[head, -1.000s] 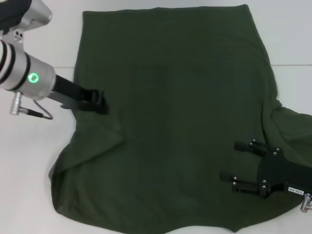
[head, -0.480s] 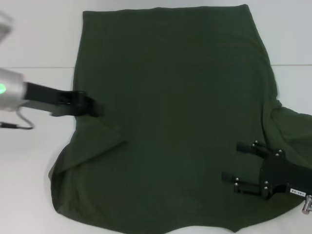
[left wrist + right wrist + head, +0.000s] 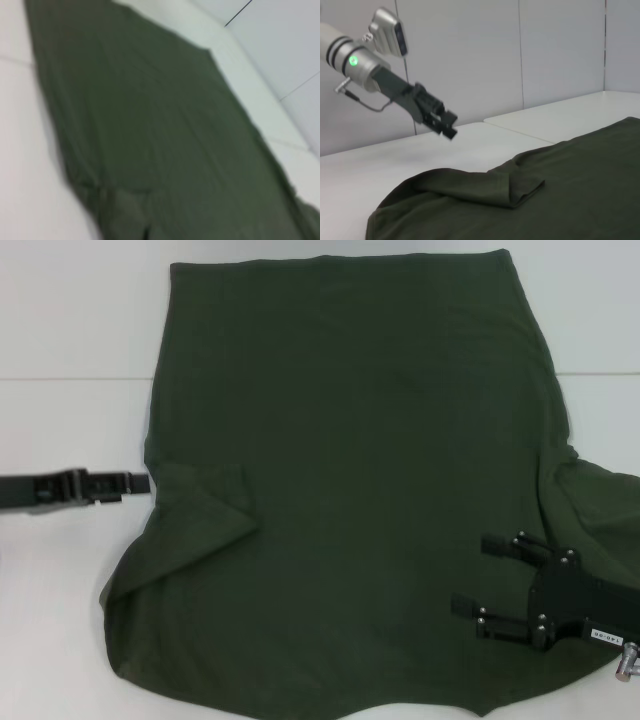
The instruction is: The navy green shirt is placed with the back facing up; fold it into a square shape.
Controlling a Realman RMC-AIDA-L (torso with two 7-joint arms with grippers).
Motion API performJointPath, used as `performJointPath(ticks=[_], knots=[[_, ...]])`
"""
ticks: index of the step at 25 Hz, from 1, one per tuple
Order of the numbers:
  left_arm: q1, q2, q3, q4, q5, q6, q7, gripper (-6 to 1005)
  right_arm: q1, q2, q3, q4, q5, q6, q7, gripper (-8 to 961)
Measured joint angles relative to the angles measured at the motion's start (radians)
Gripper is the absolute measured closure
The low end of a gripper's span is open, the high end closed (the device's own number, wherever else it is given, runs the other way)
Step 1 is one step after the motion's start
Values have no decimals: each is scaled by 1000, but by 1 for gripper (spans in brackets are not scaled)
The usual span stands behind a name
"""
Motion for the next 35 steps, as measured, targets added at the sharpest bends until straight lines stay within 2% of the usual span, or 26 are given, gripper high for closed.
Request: performJointPath(ticks=[5,11,17,30,33,35], knots=[[2,-17,66,-28,26,-89,9,387,-1,0,-1,0,0,0,1,31],[10,-25,106,-30,29,-108,71,124,-4,0,0,0,0,-3,1,32],[15,-30,111,-30,42,-101,97,47,-6,0,2,0,-2,-4,7,32],[17,-51,146,-22,55,-146,141,96,-7,0,-2,1,0,-6,9,32],[29,-64,187,-3,57,-172,146,195,-7,0,-1,1,0,-9,10,33],[45,-80,210,28,57,-194,148,260,-7,0,1,1,0,-13,11,33]])
